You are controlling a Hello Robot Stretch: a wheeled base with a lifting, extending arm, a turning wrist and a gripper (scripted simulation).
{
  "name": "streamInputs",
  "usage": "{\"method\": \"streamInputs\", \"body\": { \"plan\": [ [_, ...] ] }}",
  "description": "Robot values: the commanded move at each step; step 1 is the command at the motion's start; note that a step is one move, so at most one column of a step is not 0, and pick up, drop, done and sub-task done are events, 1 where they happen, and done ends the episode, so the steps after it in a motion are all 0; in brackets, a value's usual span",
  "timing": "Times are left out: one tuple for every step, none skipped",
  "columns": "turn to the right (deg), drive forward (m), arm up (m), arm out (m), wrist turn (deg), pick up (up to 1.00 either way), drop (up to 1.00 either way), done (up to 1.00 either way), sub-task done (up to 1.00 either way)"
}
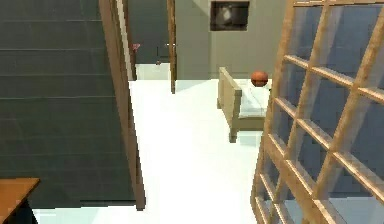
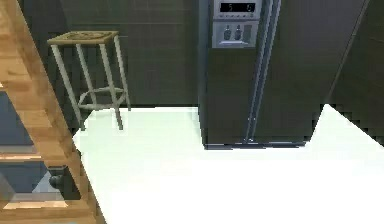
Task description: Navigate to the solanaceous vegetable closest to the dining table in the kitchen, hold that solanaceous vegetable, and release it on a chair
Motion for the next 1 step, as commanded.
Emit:
{"method": "streamInputs", "body": {
  "plan": [
    [-45.0,0.00,0.00,0.00,0.0,0.00,0.00,0.00,0.00]
  ]
}}
